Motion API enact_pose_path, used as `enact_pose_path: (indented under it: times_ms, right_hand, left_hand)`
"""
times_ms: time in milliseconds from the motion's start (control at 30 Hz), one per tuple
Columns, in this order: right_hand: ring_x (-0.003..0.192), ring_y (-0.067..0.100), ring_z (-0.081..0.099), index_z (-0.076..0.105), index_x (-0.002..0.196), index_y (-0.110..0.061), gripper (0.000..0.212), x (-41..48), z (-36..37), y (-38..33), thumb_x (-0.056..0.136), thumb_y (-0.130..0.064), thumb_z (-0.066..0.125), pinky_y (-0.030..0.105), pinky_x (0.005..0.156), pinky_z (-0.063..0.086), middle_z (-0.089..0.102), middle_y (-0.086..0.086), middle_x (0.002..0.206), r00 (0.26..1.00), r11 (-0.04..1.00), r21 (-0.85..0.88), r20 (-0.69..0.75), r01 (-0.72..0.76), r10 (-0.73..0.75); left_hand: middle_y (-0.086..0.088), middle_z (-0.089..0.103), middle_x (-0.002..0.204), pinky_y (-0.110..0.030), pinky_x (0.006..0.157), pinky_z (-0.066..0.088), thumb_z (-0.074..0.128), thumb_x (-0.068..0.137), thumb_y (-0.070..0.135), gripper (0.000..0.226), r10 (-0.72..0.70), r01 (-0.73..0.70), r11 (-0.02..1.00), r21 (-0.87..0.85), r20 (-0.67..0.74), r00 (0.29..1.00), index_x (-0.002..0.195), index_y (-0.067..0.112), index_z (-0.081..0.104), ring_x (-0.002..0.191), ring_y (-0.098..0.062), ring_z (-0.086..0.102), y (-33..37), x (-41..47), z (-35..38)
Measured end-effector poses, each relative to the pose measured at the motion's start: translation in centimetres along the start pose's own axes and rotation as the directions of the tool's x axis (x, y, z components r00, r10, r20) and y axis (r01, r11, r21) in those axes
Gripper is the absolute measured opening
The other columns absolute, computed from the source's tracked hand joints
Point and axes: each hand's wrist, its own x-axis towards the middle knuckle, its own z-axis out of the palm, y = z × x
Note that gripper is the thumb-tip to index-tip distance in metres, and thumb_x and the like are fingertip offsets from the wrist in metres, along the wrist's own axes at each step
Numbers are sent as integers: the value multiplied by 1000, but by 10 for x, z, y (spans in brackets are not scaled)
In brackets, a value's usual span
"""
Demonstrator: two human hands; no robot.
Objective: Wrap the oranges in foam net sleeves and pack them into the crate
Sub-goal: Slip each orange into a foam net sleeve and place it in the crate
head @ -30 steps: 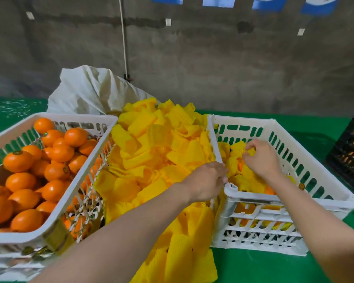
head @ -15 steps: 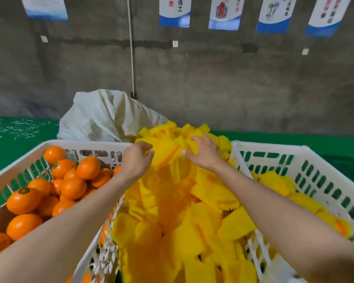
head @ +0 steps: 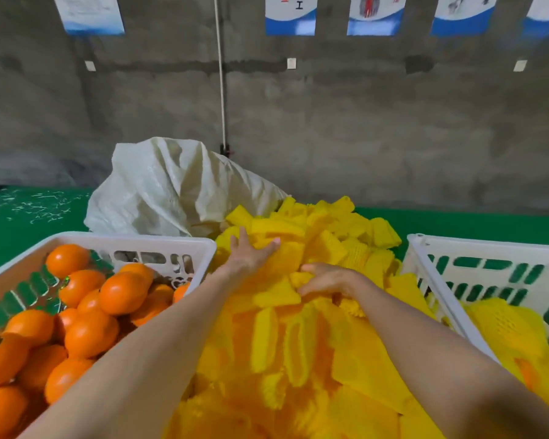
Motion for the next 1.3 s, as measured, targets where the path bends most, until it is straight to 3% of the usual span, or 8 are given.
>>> enact_pose_path:
  times_ms: [200,533,600,667,800,967,1200,1300]
  right_hand:
    - [117,23,51,49,126,-11,58,-66,8,6,77,-29,75,35,95,43,54,8,129,966,853,-456,94,256,-240]
    - [105,12,61,53,121,-38,47,-154,-43,-18,78,-44,71,30,82,54,47,-14,129,882,916,-288,454,280,-127]
    - [84,19,69,59,101,-28,32,-130,-53,-31,79,-51,66,28,62,54,59,-6,105,969,963,-164,161,212,-186]
    - [113,30,57,50,117,-20,58,-89,-46,-39,78,-62,60,36,82,50,52,6,121,951,950,-300,-261,85,-168]
    - [142,37,-17,-12,147,-33,111,-29,1,-40,72,-68,62,51,115,6,-28,17,151,979,978,-195,-198,-78,38]
    - [131,30,39,32,142,0,49,-13,71,-25,97,-13,46,27,84,44,37,18,145,982,967,-254,185,19,29]
    - [117,24,52,54,123,-14,45,-47,20,-25,81,-17,70,26,89,41,56,11,128,949,956,-189,-180,225,-259]
    - [110,19,52,55,114,-26,45,-90,-14,-30,75,-13,73,25,86,44,55,0,119,864,924,-123,-325,363,-383]
  left_hand:
    - [-21,62,113,-35,73,47,50,94,24,32,12,-75,961,266,233,972,116,1,54,100,-33,61,-24,-27,14]
    - [-11,67,104,-32,77,51,58,90,26,25,238,-344,851,397,292,926,105,6,63,92,-24,63,-43,-121,-1]
    - [-5,61,126,-30,92,46,58,90,25,36,311,-417,817,397,306,900,125,18,57,113,-22,57,-44,-139,0]
    - [-2,54,136,-29,98,41,58,88,25,46,314,-418,813,406,299,901,133,23,51,123,-23,51,-48,-153,4]
    - [-4,54,136,-29,101,40,51,80,39,55,201,-338,833,438,330,922,132,22,52,124,-24,50,-60,-166,9]
    - [-7,47,142,-30,102,37,42,89,39,50,77,-296,816,496,415,907,136,23,46,127,-28,45,-62,-156,2]
    - [-10,54,133,-24,80,47,64,84,37,79,160,-186,943,276,115,980,148,24,20,104,-21,60,-60,-153,-15]
    - [-8,55,134,-34,108,28,46,79,48,67,355,-339,875,347,18,935,143,30,36,128,-24,45,-43,-165,-34]
